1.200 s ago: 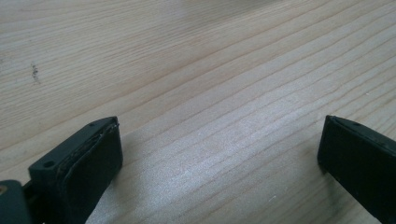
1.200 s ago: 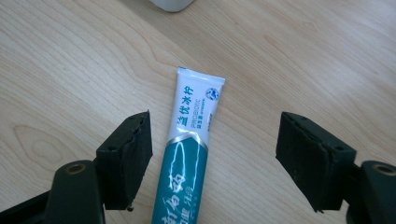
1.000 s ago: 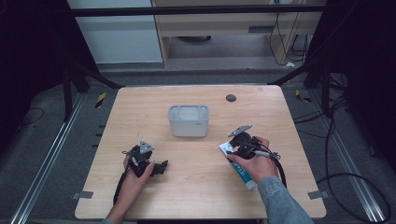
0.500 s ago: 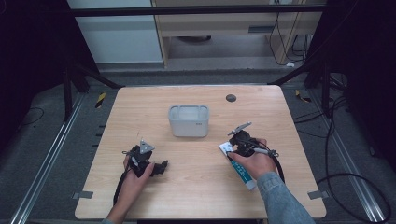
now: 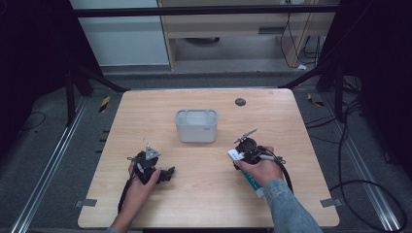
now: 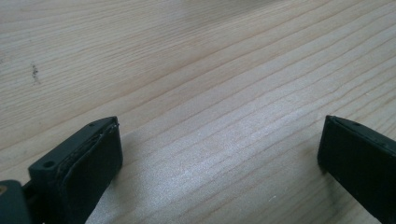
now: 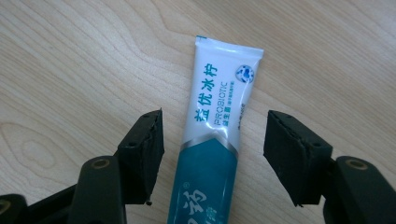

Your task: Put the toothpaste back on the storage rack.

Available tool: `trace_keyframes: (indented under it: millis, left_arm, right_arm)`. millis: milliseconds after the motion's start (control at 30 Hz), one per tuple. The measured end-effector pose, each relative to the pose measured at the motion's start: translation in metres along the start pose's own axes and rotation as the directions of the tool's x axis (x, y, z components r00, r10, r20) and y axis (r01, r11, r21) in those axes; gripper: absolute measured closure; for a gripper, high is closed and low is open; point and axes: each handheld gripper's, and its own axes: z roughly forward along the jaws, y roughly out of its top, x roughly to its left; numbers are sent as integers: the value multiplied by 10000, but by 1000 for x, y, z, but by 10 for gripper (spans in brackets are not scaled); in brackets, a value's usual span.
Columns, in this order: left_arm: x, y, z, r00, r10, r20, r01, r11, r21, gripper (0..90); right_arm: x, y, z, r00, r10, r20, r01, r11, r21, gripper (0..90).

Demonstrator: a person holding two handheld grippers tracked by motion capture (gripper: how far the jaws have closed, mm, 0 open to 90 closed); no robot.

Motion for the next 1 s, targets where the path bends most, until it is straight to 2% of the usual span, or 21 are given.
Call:
trace_keyframes:
  millis: [133,433,1000]
  left_arm:
    - [0,0,0,10000,4,1,-4,10000,1,0]
    - [0,0,0,10000,8,-1,-8,10000,0,0]
    - [0,0,0,10000,5,3,-5,10000,-2,0]
  right_arm:
    - [1,0,7,9999,-4,-145,7,9999,159,388]
    - [-2,-2,19,9988,358,-330,-340,9981,518,416]
    - [-7,-2,23,9968,614,-515,-582,9964,616,464]
